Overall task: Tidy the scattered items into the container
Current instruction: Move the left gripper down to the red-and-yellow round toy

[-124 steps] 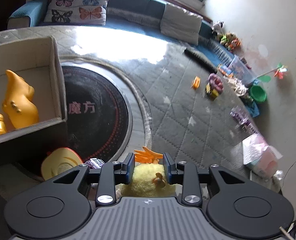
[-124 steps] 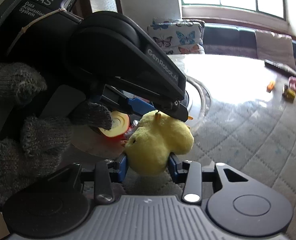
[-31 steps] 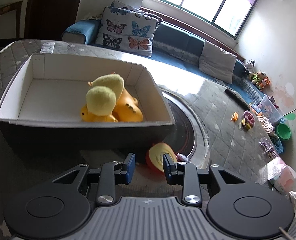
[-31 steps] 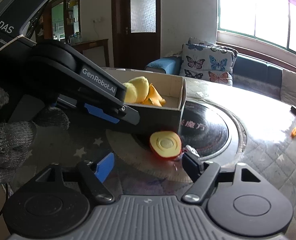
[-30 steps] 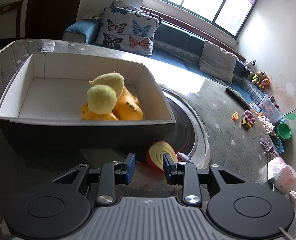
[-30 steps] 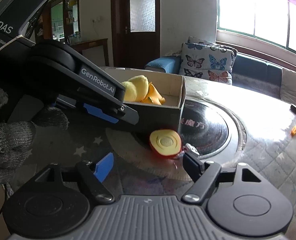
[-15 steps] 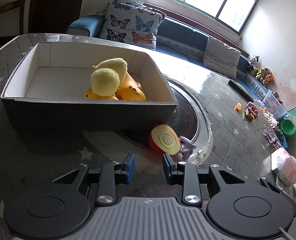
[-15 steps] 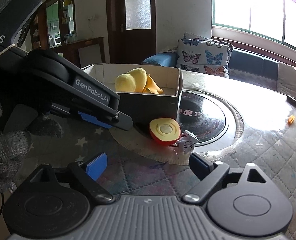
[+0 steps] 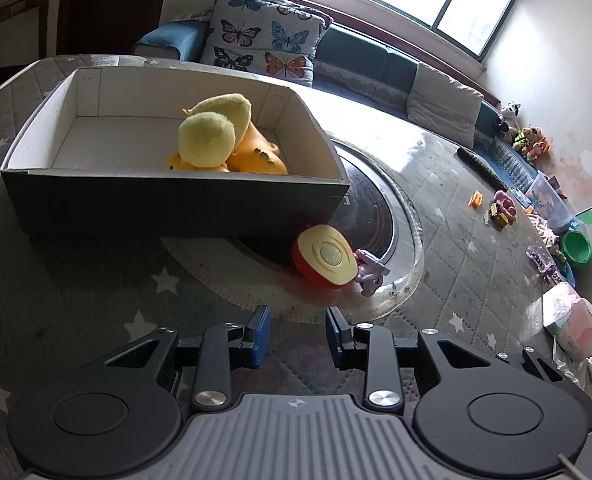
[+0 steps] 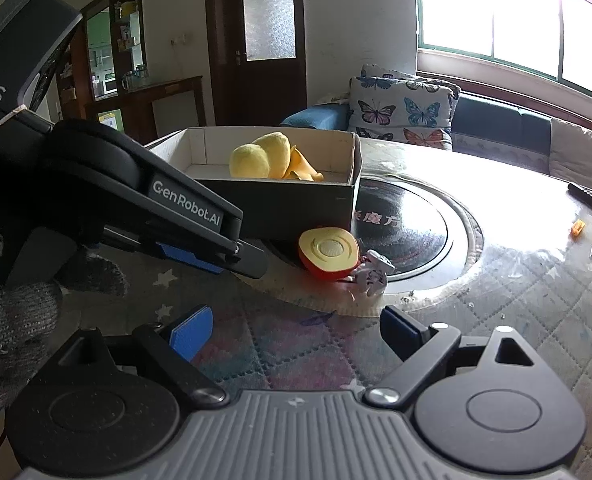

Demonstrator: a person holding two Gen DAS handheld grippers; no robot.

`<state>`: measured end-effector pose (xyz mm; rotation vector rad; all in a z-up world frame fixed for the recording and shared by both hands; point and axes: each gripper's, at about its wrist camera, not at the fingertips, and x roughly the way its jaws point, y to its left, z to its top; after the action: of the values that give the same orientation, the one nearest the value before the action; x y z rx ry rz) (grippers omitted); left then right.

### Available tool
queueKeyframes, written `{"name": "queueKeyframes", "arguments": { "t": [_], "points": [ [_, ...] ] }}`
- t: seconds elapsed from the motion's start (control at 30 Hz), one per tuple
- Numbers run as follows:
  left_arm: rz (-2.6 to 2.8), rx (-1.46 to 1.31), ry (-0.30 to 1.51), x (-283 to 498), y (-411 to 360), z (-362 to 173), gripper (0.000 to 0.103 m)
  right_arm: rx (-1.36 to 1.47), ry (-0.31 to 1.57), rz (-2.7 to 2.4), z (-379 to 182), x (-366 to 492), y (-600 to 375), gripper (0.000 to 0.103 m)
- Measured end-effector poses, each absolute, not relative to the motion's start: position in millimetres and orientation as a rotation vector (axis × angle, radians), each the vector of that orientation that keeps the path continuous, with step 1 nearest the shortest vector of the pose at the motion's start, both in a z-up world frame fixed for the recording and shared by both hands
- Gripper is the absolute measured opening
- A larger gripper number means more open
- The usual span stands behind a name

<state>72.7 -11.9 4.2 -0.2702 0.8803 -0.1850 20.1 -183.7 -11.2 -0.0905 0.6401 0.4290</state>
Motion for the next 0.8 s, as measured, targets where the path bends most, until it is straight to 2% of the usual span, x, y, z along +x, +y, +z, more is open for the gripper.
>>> {"name": "queueKeyframes", "arguments": {
  "t": [0.8],
  "points": [
    [-0.186, -0.285, 0.904, 99.6, -15.1, 1.0, 0.033, -0.075, 0.671, 0.399, -23.2, 41.2, -187.8, 0.089]
  ]
}}
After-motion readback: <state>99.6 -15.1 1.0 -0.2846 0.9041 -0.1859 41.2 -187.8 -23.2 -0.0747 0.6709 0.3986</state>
